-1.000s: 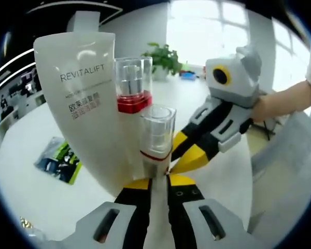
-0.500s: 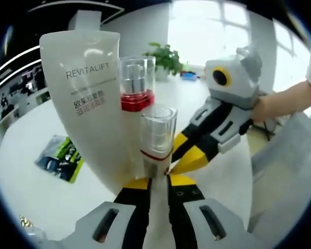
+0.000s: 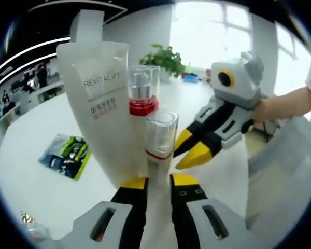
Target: Arrange the skincare products in the storage area until every visible bottle or jar stands upright without overlapping.
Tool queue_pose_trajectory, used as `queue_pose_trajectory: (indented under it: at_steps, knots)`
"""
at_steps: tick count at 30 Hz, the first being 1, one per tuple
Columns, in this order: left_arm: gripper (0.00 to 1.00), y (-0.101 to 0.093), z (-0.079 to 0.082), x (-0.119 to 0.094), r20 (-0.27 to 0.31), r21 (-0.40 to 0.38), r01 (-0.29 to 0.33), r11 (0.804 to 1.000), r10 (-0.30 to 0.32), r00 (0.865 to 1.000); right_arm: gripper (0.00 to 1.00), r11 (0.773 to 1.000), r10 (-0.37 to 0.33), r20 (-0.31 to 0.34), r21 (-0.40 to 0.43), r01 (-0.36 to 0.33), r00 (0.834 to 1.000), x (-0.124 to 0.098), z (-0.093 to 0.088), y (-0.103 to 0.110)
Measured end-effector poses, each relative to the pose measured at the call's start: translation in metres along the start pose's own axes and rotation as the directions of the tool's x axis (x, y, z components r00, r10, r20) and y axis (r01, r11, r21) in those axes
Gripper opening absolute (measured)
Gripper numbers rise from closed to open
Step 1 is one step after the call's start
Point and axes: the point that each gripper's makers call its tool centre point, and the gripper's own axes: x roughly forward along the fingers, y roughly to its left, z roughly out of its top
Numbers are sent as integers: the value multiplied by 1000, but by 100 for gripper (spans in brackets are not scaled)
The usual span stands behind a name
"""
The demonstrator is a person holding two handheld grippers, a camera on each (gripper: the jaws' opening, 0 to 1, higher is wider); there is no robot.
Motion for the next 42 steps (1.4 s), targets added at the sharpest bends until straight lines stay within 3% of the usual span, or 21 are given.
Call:
queue_pose_trajectory:
  at_steps: [24, 42]
  knots:
    - [23, 17, 12, -61, 27, -60, -63, 996, 64, 998, 28, 993, -89, 88, 80, 82, 992, -42, 43, 16]
    - [46, 25, 5, -116, -22, -25, -119, 993, 118, 993, 52, 994, -103, 87, 39, 100, 991, -53, 71, 39]
